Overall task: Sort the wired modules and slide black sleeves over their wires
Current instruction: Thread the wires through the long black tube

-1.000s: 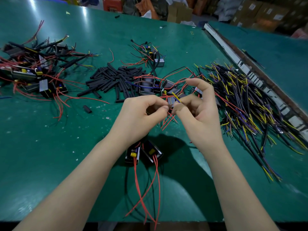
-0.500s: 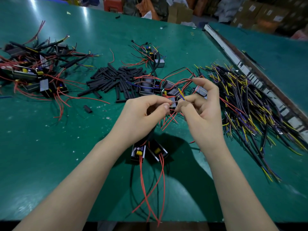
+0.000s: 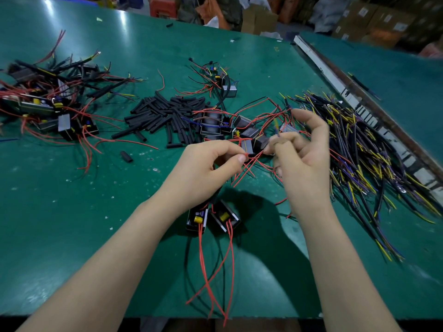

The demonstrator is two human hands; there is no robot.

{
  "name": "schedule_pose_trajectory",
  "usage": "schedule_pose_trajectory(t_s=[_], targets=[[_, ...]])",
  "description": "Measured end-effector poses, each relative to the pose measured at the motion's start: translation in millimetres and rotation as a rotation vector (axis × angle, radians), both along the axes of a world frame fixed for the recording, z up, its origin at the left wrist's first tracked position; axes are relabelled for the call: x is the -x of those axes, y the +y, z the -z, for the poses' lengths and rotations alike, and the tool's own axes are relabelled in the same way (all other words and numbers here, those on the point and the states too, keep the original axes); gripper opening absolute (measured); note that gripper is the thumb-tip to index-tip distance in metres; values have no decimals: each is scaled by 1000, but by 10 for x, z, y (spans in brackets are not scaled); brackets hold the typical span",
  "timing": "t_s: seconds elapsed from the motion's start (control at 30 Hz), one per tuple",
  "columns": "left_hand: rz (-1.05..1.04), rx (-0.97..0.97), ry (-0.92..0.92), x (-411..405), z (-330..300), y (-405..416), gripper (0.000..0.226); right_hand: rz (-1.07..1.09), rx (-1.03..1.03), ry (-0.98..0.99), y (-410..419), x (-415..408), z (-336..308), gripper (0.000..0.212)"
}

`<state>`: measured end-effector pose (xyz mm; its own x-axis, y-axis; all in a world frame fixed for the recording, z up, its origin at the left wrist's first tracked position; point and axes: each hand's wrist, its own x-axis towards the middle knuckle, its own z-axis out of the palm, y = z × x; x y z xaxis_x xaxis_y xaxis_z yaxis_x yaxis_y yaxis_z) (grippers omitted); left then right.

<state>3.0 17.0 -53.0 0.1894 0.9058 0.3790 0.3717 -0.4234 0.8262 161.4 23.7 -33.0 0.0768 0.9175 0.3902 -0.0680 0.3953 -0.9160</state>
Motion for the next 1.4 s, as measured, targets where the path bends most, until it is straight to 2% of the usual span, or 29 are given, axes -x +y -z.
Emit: schedule_pose_trajectory(t_s=[0.13, 0.33, 0.63, 1.07, 1.4], targets=[[-18, -3, 12, 0, 23, 2, 8, 35, 20, 97, 17, -73, -60, 37], [-41, -11, -29, -9, 32, 17, 9, -103, 54, -6, -14, 3, -3, 40], [1, 30, -123, -6, 8, 14, 18, -72, 100, -85, -22, 19, -6, 38], [52, 97, -233, -39, -30, -12, 9, -150, 126, -67, -65, 49, -54, 41], [50, 127, -283, -56, -51, -34, 16, -152, 161, -89, -83, 45, -65, 44]])
